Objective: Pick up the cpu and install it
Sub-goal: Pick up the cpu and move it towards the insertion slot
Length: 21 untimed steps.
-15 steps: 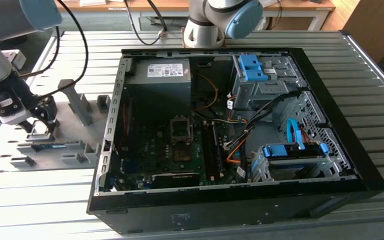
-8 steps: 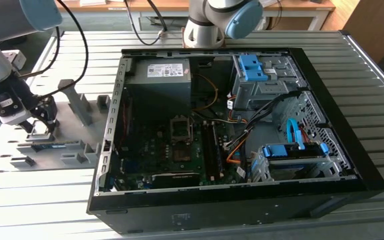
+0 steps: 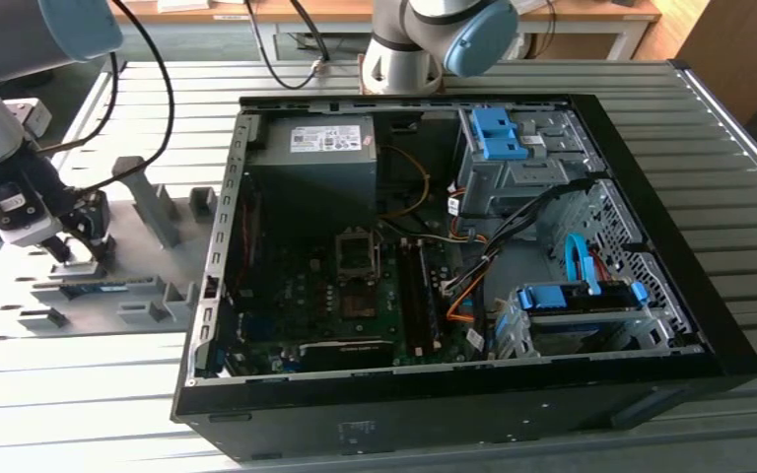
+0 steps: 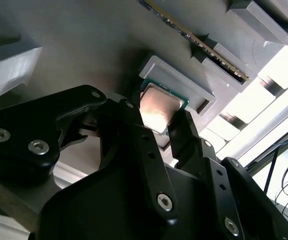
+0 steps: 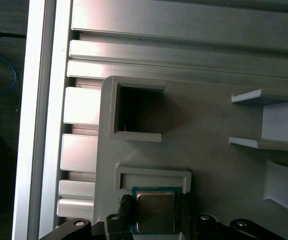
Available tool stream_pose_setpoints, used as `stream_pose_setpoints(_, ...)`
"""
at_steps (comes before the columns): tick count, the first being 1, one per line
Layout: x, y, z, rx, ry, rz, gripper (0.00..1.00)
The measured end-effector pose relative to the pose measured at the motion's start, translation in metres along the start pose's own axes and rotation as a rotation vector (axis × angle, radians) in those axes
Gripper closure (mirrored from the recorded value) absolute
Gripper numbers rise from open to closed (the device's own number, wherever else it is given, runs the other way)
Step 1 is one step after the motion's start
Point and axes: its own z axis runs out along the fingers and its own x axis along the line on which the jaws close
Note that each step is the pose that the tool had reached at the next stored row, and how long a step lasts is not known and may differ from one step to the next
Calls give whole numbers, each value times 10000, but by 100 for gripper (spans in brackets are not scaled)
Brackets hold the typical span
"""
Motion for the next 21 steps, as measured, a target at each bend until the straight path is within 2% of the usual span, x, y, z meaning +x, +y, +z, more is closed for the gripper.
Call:
stream_pose_setpoints(12,0,0,1,0,0,0,53)
stream_pose_setpoints(15,-1,0,-11,33,-2,0,53)
stream_pose_setpoints(21,-5,-2,-239,37,1,-1,53)
